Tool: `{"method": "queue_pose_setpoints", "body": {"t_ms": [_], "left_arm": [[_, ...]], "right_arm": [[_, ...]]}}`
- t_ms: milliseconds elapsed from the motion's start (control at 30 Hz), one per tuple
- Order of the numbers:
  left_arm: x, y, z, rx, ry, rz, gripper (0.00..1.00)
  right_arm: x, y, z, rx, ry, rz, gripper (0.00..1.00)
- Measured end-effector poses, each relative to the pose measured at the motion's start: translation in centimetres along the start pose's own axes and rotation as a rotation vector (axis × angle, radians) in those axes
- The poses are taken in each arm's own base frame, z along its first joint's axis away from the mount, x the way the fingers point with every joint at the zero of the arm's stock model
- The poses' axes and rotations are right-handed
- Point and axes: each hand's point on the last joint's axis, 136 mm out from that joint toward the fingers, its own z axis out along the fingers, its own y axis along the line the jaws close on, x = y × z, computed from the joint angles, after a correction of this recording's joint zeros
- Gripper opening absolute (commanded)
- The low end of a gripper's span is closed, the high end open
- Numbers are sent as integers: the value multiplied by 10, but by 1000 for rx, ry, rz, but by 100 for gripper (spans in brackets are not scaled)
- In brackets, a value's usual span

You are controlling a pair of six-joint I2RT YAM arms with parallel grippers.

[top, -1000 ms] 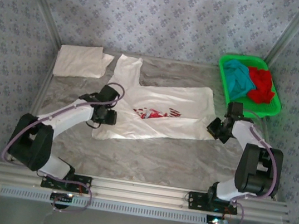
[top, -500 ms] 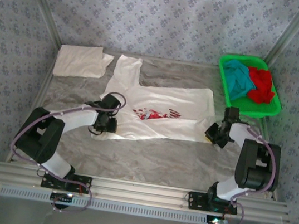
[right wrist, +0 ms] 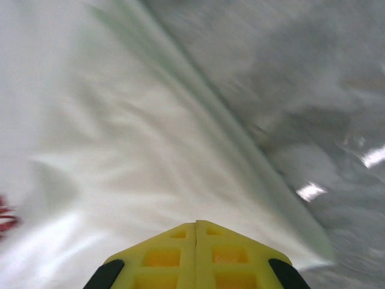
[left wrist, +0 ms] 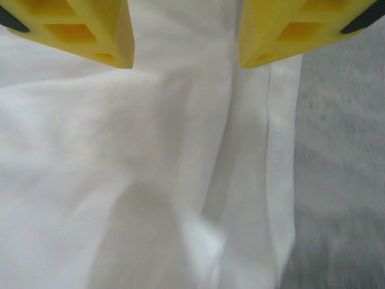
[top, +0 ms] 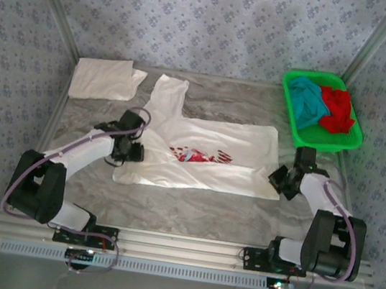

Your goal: Fold and stack the t-shirts

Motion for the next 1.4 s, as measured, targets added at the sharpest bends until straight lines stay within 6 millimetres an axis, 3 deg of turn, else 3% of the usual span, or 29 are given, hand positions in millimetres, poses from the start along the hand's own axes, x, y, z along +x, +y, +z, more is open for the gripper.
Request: {"method": "queue_pose_setpoints", "body": {"t_ms": [167, 267, 400, 533, 567, 667, 733, 833, 967, 1133, 1300, 1333, 1367, 1400], "left_arm": [[-86, -33, -28, 62, -153, 25, 71], [-112, -44, -14, 57, -158, 31, 74], [-94, -32, 18, -15, -68, 25, 75], [-77, -17, 30, -79, -25, 14, 73], [-74, -14, 32, -88, -20, 14, 70], [-67, -11, 37, -97, -9, 15, 49], [-67, -12, 40, -93, -17, 22, 41], [-72, -20, 41, -75, -40, 44, 22], [-79, -41, 49, -52, -50, 95, 5], [-84, -60, 52, -46, -67, 148, 0], [-106, -106, 40, -20, -125, 283, 0], [-110, -114, 40, -11, -135, 301, 8], [-113, -123, 40, -2, -145, 324, 34], [-115, -129, 42, 3, -150, 344, 52]], "right_arm": [[-28, 61, -15, -107, -85, -146, 4], [-32, 83, -10, -136, -88, -188, 4], [-27, 90, 4, -131, -56, -210, 4], [-26, 91, 11, -124, -39, -214, 4], [-26, 92, 12, -123, -37, -214, 4], [-29, 95, 13, -126, -41, -222, 4], [-31, 96, 14, -126, -40, -223, 4], [-32, 96, 19, -121, -32, -221, 4], [-30, 94, 25, -113, -14, -218, 4], [-29, 94, 25, -116, -10, -217, 5], [-29, 95, 25, -116, -10, -218, 5], [-29, 95, 25, -118, -11, -218, 5], [-29, 95, 25, -121, -9, -218, 7], [-29, 96, 26, -124, -8, -218, 7]]}}
